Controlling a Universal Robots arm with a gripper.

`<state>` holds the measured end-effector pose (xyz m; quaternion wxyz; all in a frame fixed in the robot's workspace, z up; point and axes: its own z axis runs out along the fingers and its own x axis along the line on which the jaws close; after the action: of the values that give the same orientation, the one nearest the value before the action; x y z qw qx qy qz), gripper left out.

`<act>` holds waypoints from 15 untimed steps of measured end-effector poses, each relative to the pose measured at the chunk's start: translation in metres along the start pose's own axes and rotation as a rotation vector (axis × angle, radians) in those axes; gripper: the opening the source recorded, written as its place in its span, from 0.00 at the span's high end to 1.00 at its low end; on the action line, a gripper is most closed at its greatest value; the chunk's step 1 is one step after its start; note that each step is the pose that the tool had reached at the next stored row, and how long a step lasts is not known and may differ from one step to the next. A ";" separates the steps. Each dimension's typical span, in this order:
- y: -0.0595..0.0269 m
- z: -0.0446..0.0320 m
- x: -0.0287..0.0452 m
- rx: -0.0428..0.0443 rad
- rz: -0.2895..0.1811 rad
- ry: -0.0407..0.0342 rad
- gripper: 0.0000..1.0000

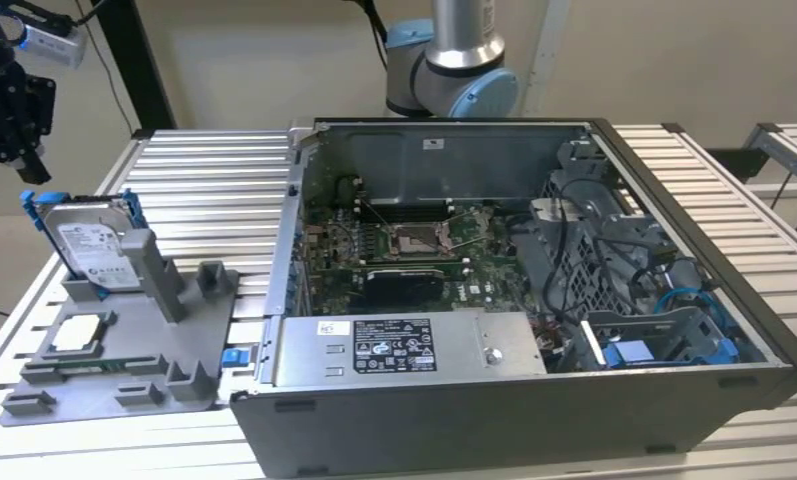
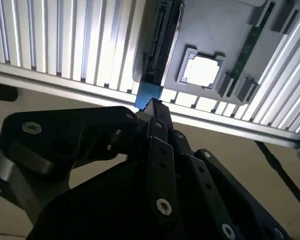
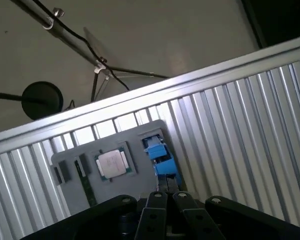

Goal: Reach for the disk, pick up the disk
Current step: 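Pick up the disk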

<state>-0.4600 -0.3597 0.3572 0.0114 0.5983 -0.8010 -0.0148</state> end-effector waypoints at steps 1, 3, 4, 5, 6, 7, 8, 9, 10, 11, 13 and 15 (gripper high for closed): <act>0.0000 0.0000 0.0000 0.0000 -0.018 0.0007 1.00; 0.0000 0.0000 0.0000 0.0000 -0.054 0.0020 1.00; 0.0000 0.0000 0.0000 0.0001 -0.073 0.0027 1.00; 0.0000 0.0000 0.0000 0.0001 -0.087 0.0031 1.00; 0.0000 0.0000 0.0000 0.0001 -0.097 0.0035 1.00; 0.0000 0.0000 0.0000 0.0002 -0.107 0.0039 1.00; 0.0000 0.0000 0.0000 0.0001 -0.115 0.0042 1.00; 0.0000 0.0000 0.0000 0.0001 -0.117 0.0042 1.00; 0.0000 0.0000 0.0000 0.0002 -0.117 0.0043 1.00; 0.0000 0.0000 0.0000 0.0003 -0.117 0.0042 1.00; 0.0000 0.0000 0.0000 0.0004 -0.117 0.0042 1.00; 0.0000 0.0000 0.0000 0.0005 -0.117 0.0041 0.00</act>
<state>-0.4599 -0.3597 0.3572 0.0120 0.6441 -0.7647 -0.0140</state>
